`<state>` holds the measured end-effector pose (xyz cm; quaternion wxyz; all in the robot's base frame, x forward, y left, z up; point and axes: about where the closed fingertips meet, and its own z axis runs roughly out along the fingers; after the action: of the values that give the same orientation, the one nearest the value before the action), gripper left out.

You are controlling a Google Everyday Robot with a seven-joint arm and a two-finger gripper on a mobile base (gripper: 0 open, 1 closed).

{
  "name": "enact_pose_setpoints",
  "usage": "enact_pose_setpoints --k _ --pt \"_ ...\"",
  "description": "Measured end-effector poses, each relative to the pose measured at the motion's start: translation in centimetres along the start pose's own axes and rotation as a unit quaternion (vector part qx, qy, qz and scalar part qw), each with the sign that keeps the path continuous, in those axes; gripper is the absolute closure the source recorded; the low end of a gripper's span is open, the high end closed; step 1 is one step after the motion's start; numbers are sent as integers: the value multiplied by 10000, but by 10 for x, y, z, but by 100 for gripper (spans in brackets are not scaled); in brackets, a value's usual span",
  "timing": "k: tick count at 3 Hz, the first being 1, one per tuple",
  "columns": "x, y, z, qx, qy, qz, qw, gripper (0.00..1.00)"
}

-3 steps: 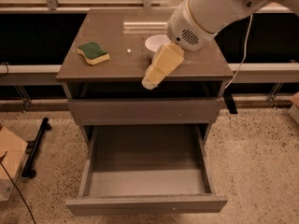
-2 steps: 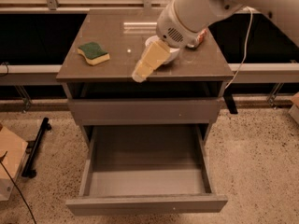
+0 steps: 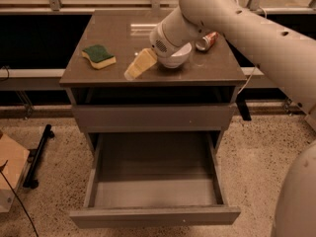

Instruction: Place sponge into middle drawer

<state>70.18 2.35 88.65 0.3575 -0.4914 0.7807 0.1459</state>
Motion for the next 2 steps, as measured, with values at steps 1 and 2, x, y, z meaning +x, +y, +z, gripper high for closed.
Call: enact_pose_setpoints --k 1,2 --pt "0 0 4 -12 -32 33 10000 0" --pt "-3 2 10 -11 -135 95 9999 0"
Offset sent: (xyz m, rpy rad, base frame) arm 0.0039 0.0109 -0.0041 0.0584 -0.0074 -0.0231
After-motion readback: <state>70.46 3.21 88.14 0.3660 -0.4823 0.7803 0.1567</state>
